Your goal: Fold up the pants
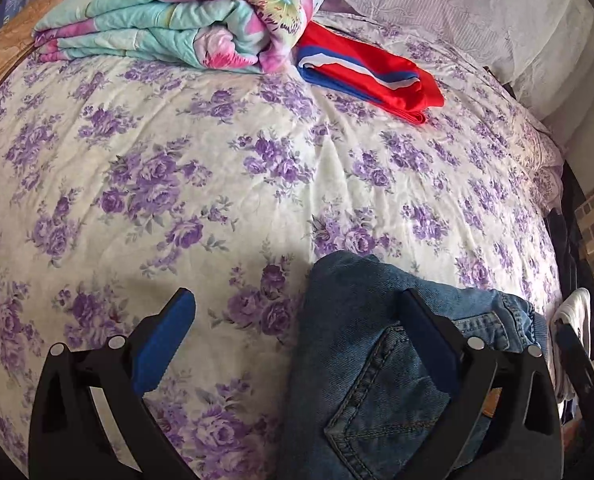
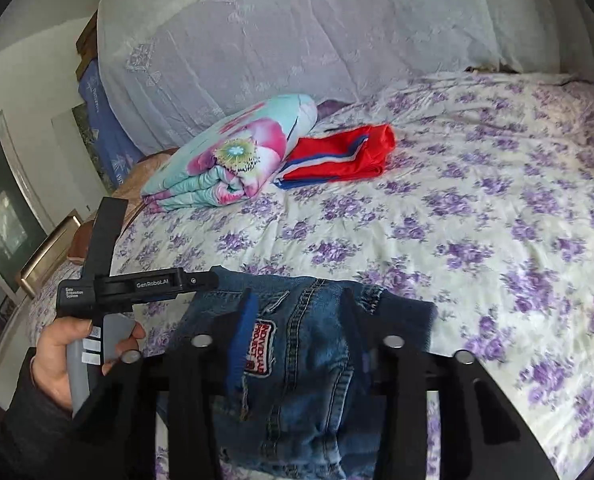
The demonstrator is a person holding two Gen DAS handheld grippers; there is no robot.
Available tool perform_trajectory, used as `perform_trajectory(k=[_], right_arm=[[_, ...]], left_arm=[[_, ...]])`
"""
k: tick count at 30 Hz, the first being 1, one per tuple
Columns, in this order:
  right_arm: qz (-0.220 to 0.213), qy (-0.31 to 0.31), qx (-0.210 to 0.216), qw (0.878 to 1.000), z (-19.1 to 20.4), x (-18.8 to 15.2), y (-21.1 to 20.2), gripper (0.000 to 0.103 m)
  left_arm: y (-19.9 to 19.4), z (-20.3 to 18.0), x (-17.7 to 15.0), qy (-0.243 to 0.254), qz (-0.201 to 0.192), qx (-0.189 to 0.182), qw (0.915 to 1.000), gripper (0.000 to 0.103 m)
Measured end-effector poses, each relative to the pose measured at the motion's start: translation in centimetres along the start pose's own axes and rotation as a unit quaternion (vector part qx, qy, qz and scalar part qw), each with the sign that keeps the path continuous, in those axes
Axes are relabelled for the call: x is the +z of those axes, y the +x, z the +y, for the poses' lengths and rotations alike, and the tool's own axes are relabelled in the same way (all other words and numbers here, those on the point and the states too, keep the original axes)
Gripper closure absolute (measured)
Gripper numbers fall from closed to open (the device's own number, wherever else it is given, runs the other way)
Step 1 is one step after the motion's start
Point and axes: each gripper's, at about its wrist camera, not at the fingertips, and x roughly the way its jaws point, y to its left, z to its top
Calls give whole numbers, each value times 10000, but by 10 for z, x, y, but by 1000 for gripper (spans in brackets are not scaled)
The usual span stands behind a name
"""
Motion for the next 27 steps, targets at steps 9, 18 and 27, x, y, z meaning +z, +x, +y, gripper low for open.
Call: perform_trajectory(k=[9,18,27], right_arm=[[138,147,-331,9992,-13,-16,11,88],[-179,-663,-216,9974,26,-84,-56,60],[-299,53,176,9994,-7,-77,-73,31]], left_arm=[[11,1,5,192,265,29,9995,4],[-44,17,-54,280,-145,-316,9990,5],[-35,11,-62,538,256,-424,9973,5]])
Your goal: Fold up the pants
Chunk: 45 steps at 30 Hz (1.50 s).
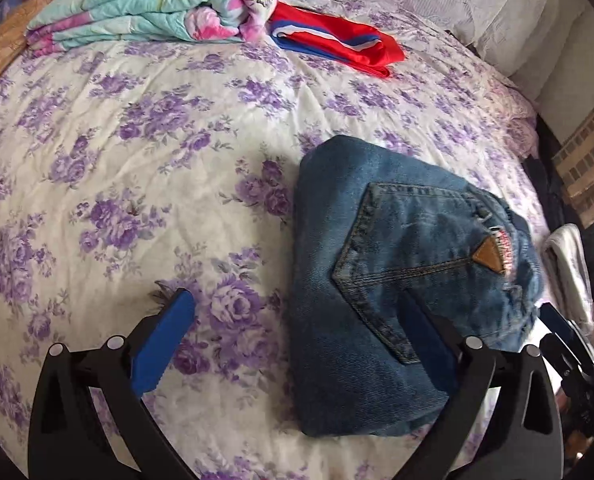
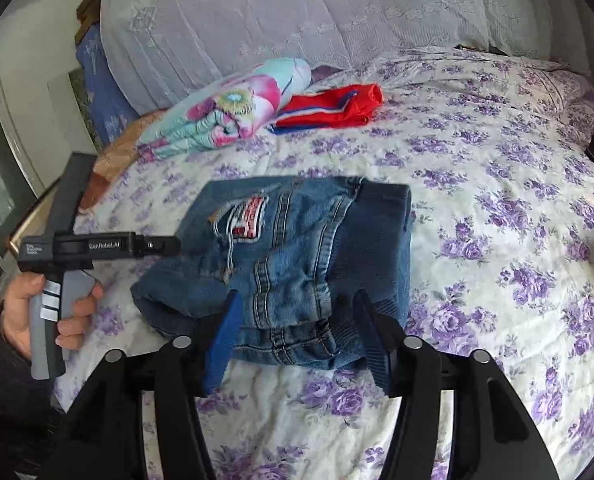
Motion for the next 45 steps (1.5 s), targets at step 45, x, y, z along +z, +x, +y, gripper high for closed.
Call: perform_trajectory(k=[45], right_arm=[[250,1517,383,9874,-105,-15,38,48]], left_arm=[[62,-102,-2,821,1356,-1188,9802,5]])
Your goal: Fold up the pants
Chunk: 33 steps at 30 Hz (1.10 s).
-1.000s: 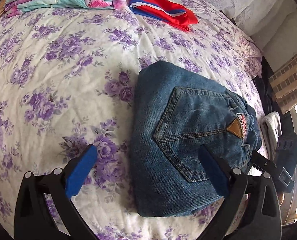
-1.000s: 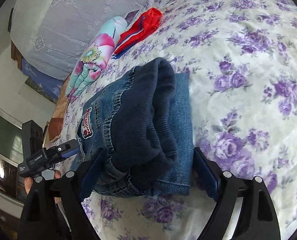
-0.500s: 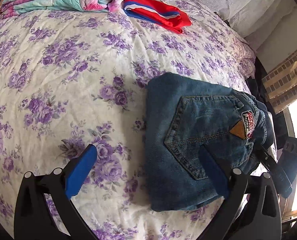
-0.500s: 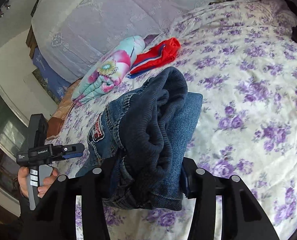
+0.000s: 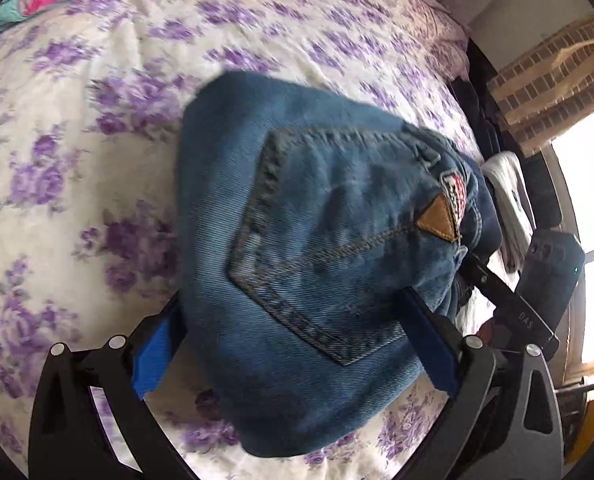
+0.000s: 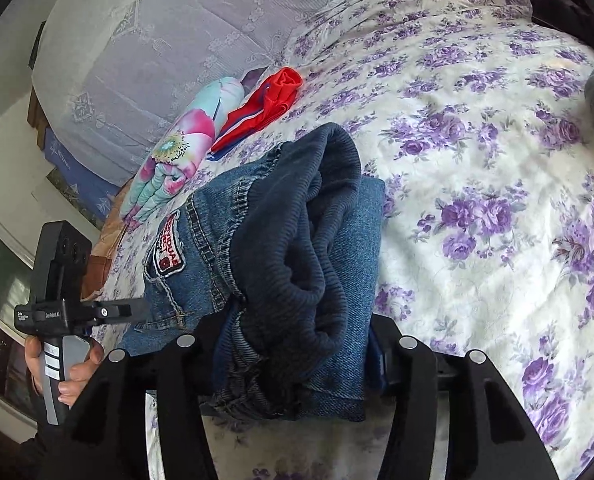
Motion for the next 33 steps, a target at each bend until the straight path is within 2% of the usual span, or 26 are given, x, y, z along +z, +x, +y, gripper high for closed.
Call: perform_trajectory(k=[2,4,6,7,9,11,14,17,23,28,33], right_arm=[[-33,-99,-128,9999,3,-1,0,42],[-59,-184,-250,9995,7,-2,0,40],[-32,-205,-319,9993,10,-1,1,39],[-24,-153,-292,9995,11,-1,0,42],[-79,-188,-359,9991,17,0,-3,47],[-209,-374,-460,9980,32,0,-10,50],[-370,-472,-357,9976,48,7,-22,52],[-575,-714,-378,9951,68,19,-33,52],[-955,-1335,-337,9859,125,64,-35,52],[-1167,-1602,-199,9800,156,124,6,52],[-1022,-1475,-82,9837,152,173,79,52]], left_arm=[[5,2,2,-99,-59,-52,9999,6],[3,1,3,-89,-113,-102,9998,16],[-2,-4,0,80,-217,-7,9997,33],[-6,-7,-2,133,-275,-13,9995,38],[-15,-6,-2,105,-421,-59,9990,55],[-25,-5,-3,104,-580,-106,9982,63],[-37,-8,-6,222,-763,-63,9968,66],[-51,-6,-6,227,-902,-182,9955,67],[-103,-5,23,317,-1540,-110,9875,67],[-134,7,79,366,-2037,352,9777,66],[-122,48,140,163,-2147,580,9748,65]])
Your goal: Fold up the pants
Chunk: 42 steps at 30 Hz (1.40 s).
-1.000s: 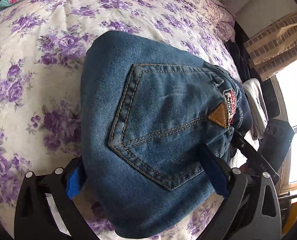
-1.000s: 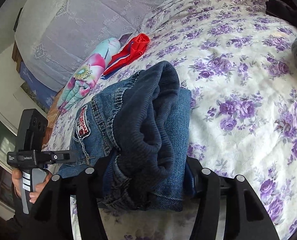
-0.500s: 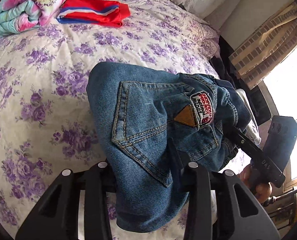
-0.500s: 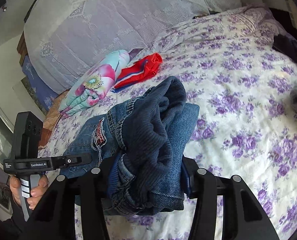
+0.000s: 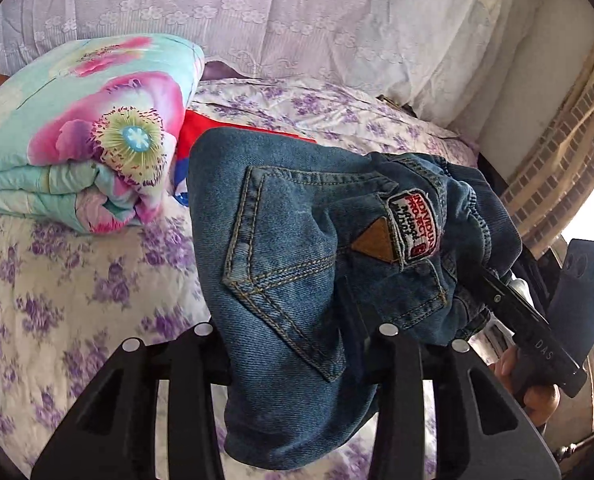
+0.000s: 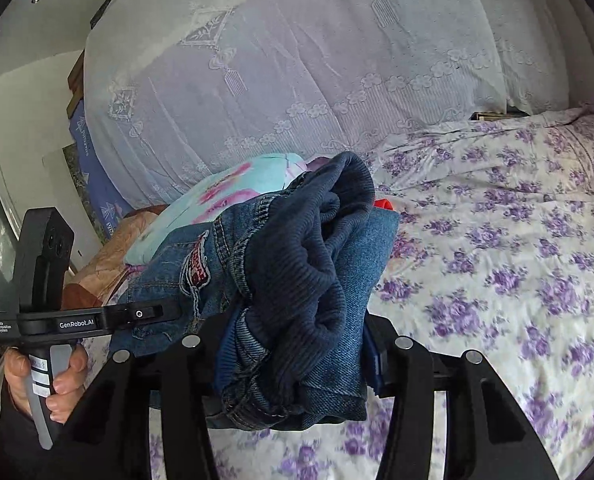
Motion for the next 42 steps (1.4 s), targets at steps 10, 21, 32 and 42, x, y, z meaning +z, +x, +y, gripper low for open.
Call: perform_trajectory(k=[10,21,32,42], right_arm=[[1141,883,-403,9887,-72,-48,116,19],[296,-86,-1328,9907,-30,-33,59,10],[-89,-583,-1748,9828,18,-56,-11,3],[-320,-850,-1970,9762,57,-88,-37,3]], left_arm=[[118,77,-15,-304,-55,243,9992,25],[79,52,-18,-87,-217,1104,9936,16],[-37,5,-62,70,-1164,1070,9874,5],[-55,-7,-102,-3,-1227,1423,9822,5]])
